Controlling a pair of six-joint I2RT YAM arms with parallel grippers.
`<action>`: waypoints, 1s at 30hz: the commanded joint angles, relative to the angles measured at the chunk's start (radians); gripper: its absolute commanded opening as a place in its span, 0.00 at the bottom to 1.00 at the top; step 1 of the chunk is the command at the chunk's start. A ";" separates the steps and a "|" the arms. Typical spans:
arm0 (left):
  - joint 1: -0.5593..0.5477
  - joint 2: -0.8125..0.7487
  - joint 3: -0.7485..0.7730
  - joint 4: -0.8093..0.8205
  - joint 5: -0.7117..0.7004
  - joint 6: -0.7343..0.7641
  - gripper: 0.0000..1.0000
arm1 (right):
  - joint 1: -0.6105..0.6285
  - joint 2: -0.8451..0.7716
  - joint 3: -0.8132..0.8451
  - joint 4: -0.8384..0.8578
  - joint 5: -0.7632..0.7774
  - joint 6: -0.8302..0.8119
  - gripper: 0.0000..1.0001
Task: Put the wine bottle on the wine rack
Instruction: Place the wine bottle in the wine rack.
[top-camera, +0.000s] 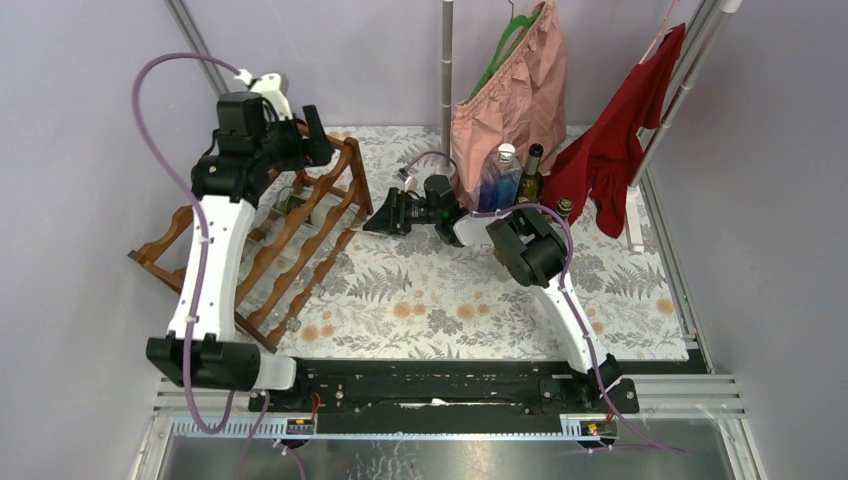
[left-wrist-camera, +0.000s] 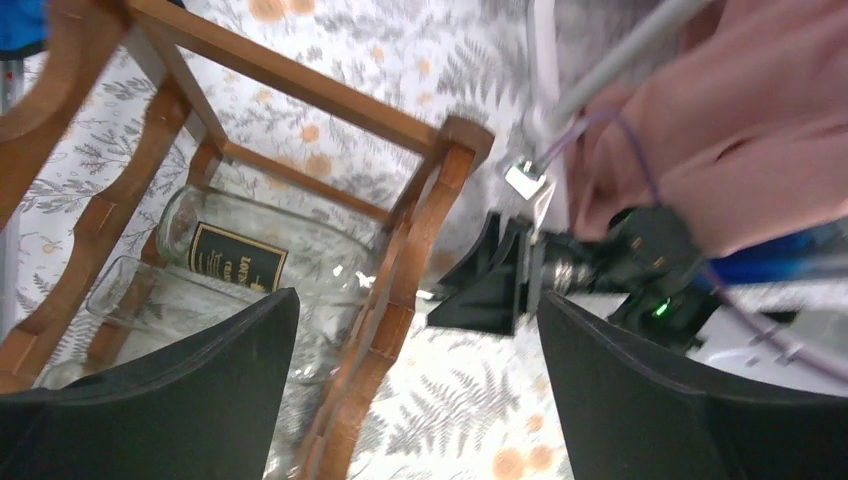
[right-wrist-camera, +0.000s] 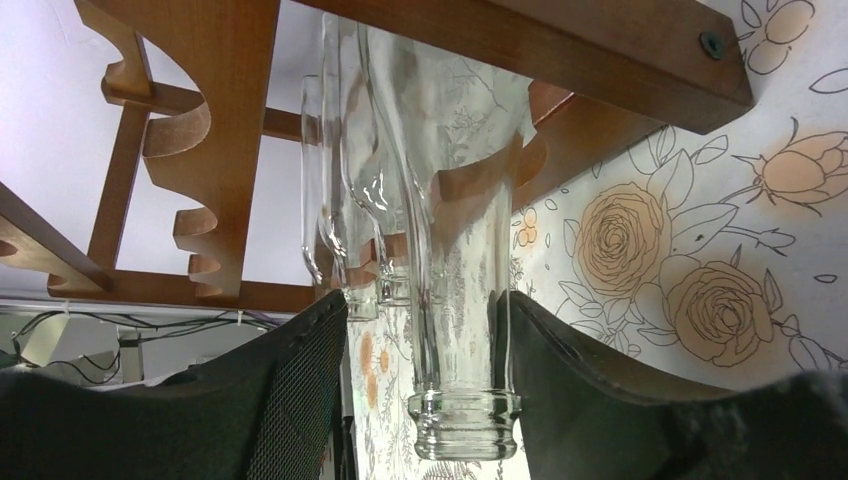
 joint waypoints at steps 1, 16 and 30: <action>0.030 -0.109 -0.062 0.203 -0.136 -0.204 0.98 | 0.006 -0.056 0.045 0.035 -0.002 -0.057 0.59; 0.206 -0.092 -0.259 0.267 -0.364 -0.918 0.73 | 0.004 -0.057 0.005 0.112 0.052 0.009 0.38; 0.141 0.107 -0.337 0.193 -0.432 -1.224 0.81 | 0.002 -0.065 -0.043 0.159 0.120 0.064 0.37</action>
